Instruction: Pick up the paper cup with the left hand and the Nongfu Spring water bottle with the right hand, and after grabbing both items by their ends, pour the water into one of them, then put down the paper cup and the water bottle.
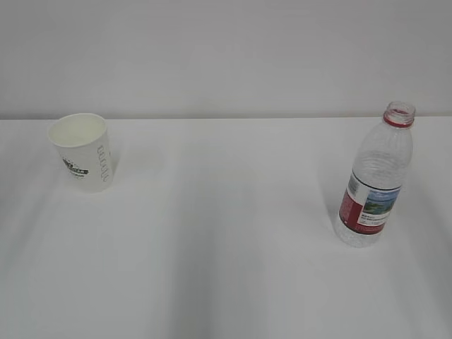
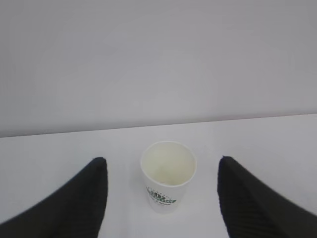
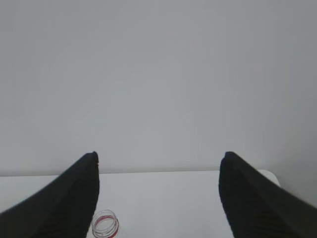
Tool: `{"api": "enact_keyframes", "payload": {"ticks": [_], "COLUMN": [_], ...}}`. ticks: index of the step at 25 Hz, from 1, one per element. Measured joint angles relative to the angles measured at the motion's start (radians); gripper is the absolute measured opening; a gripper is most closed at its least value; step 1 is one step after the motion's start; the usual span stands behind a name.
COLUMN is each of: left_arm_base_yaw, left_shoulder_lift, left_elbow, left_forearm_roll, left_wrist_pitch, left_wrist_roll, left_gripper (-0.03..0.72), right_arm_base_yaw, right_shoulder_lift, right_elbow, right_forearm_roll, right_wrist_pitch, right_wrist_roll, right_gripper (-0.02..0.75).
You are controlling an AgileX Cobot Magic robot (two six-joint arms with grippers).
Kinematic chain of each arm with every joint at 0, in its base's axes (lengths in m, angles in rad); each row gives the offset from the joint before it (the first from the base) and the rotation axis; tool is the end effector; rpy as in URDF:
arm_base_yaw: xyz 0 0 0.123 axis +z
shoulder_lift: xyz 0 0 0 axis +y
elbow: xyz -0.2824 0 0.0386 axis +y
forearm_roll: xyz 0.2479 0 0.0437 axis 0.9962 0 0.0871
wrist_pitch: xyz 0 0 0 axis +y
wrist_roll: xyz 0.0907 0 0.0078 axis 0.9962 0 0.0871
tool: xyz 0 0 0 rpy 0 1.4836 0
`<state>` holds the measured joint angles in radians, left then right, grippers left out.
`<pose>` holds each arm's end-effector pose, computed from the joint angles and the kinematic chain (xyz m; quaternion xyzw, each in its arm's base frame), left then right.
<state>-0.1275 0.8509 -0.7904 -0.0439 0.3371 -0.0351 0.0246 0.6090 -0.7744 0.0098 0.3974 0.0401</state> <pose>0.1779 -0.0241 0.3615 0.0249 0.8074 -0.0659 0.5857 0.1178 0.0032 0.3869 0.0080 0.7564 0.0255 0.6536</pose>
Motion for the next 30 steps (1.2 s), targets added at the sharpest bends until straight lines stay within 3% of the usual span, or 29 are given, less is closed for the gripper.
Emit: {"api": "enact_keyframes", "payload": {"ticks": [10, 21, 30], "left_arm_base_yaw": [-0.021, -0.098, -0.104], "left_shoulder_lift": [0.128, 0.204, 0.278], "left_elbow": [-0.146, -0.152, -0.152], "left_forearm_roll": [0.044, 0.044, -0.001], "left_wrist_pitch": [-0.038, -0.017, -0.025], "left_wrist_roll": [0.001, 0.001, 0.001], "left_gripper": [0.507, 0.507, 0.505], "right_arm_base_yaw": [0.0, 0.0, 0.0], "right_shoulder_lift": [0.044, 0.145, 0.263], "right_elbow": [0.0, 0.0, 0.0], "right_forearm_roll": [0.0, 0.006, 0.006], "right_wrist_pitch": [-0.112, -0.205, -0.351], "right_wrist_roll": [-0.002, -0.004, -0.004], "right_gripper": [0.568, 0.568, 0.568]}}
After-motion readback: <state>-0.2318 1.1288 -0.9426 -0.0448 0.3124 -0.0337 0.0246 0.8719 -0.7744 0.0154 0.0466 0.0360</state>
